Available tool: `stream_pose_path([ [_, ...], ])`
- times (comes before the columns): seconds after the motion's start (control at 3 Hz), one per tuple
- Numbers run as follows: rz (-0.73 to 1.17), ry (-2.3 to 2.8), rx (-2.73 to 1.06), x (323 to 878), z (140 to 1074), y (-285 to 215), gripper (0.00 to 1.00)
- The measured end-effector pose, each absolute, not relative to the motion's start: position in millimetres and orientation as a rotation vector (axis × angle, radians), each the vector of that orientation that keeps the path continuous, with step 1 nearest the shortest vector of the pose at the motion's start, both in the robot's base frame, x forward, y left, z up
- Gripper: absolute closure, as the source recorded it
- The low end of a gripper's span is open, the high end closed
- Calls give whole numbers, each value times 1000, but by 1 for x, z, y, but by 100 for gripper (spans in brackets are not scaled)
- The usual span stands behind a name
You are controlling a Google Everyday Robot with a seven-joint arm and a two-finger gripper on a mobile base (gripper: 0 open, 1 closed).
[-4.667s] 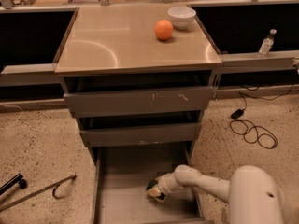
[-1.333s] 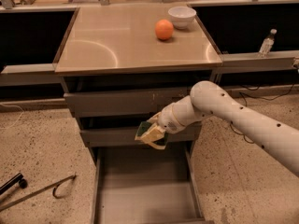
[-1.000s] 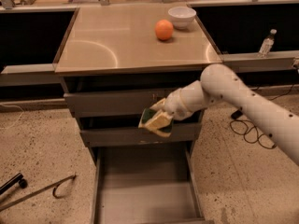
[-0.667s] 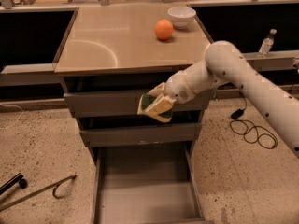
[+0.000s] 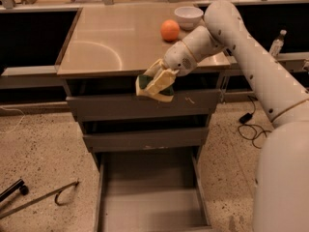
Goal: Pick sponge from bottom drawer and place on counter
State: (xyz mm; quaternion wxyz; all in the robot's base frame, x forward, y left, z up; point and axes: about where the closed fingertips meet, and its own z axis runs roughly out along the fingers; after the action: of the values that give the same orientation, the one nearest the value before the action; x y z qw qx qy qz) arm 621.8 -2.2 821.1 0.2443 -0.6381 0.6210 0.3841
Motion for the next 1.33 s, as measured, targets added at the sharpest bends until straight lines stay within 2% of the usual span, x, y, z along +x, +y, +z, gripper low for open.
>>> stream_pose_path([
  [0.67, 876, 1673, -1564, 656, 943, -84, 100],
  [1.33, 794, 1631, -1487, 676, 972, -91, 100],
])
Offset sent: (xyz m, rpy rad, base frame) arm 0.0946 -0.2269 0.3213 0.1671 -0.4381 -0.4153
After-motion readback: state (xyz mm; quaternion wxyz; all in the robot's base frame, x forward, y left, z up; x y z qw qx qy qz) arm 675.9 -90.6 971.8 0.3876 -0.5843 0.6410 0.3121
